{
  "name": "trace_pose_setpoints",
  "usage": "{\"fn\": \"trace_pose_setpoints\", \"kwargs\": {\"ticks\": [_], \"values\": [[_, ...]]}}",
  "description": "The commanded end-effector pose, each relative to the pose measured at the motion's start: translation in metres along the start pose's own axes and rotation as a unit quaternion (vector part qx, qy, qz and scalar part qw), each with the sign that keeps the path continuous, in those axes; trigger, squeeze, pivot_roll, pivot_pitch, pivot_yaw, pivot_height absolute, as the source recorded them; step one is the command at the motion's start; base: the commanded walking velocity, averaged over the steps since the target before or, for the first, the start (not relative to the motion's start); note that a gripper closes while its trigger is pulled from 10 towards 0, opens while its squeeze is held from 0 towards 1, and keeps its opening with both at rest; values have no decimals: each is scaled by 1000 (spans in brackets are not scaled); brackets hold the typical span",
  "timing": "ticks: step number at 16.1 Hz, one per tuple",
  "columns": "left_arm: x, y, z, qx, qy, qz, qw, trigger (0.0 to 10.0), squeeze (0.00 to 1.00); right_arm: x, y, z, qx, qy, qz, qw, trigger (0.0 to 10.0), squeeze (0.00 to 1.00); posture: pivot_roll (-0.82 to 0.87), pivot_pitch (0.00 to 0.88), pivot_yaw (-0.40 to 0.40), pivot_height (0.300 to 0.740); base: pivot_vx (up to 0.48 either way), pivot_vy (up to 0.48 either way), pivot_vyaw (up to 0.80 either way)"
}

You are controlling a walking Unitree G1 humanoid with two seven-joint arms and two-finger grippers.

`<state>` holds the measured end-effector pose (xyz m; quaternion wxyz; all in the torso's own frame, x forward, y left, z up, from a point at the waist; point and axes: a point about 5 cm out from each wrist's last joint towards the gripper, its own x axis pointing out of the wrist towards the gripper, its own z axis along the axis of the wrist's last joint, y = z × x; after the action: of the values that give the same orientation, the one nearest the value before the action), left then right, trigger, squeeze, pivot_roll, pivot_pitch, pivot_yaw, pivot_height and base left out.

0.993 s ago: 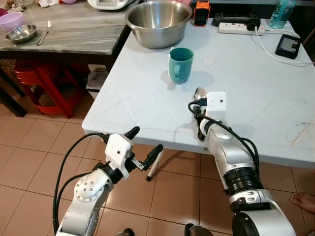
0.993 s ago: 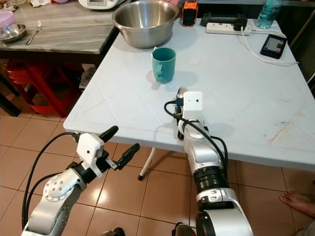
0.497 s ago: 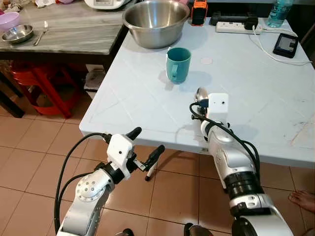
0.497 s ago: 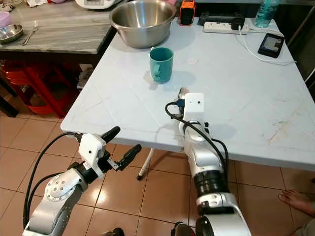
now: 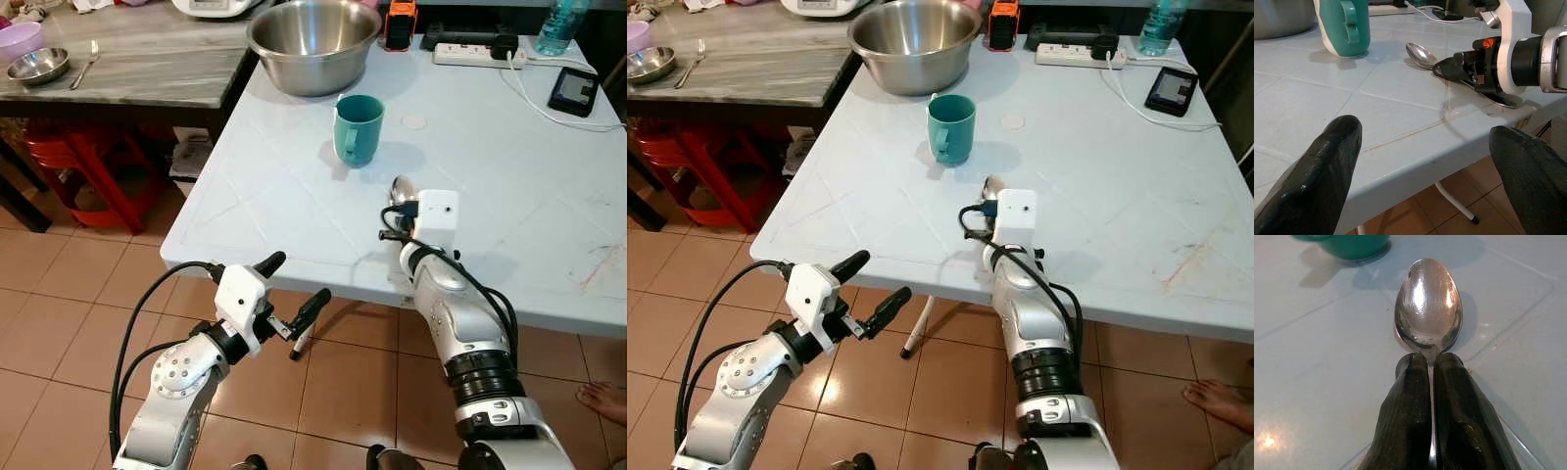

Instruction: Setting the table

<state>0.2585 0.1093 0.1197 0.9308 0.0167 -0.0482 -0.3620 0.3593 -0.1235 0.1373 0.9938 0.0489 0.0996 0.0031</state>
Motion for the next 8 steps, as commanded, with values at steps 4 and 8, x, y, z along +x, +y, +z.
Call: {"fn": "trace_pose_setpoints", "kwargs": {"ticks": [4,8], "values": [[2,21,1,8,-7,71,997,10000,0,-16,-13,-10,14,-17,-23,999,0,0,-113,192,85,740,0,0,0],[5,44,3,2,-16,184,983,10000,0,-39,-31,8,-26,-106,-46,993,10000,0,-123,175,91,740,0,0,0]]}}
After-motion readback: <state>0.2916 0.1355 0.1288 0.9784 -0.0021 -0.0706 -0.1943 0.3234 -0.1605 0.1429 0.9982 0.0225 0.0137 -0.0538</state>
